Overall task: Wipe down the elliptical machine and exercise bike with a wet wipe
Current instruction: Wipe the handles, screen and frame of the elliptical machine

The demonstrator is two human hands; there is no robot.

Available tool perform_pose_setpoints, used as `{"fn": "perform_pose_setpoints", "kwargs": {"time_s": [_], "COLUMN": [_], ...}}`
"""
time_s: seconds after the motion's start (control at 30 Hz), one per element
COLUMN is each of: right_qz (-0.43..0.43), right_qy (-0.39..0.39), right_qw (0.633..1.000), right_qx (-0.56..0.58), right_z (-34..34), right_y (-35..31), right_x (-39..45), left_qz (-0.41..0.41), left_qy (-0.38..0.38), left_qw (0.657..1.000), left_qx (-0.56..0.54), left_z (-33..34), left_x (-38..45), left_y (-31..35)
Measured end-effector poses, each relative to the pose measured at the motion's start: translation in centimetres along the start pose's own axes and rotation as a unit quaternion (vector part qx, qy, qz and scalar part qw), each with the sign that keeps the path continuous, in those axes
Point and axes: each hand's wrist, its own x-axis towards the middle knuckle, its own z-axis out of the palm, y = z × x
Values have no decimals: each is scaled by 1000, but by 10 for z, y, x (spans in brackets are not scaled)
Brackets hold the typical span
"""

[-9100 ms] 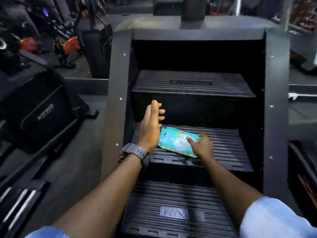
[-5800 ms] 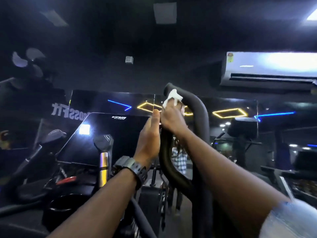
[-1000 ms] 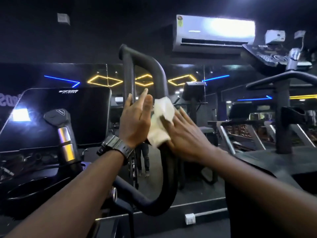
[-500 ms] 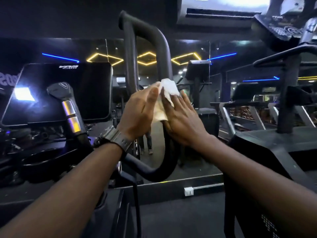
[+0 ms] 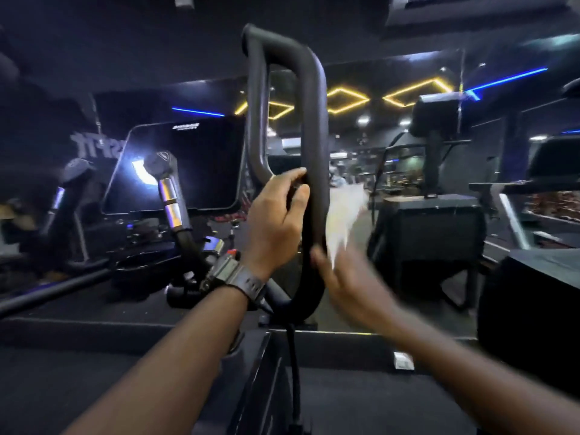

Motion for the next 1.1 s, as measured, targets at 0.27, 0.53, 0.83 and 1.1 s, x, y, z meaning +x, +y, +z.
{"fn": "perform_pose_setpoints", "kwargs": {"time_s": [0.27, 0.53, 0.83, 1.1], "right_qz": [137, 110, 109, -87], "right_qy": [-17, -169, -232, -192], "right_qw": [855, 774, 801, 820], "right_qx": [501, 600, 541, 532], "right_z": [-27, 7, 33, 50], "right_y": [-21, 25, 44, 66], "right_x": [75, -1, -37, -44], "left_qz": [-84, -155, -183, -181], "left_qy": [90, 137, 197, 312], "left_qw": [992, 977, 962, 932], "left_qx": [26, -51, -38, 25], "left_z": [26, 30, 41, 59], "left_x": [-24, -52, -73, -76], "left_y": [30, 39, 51, 48]}}
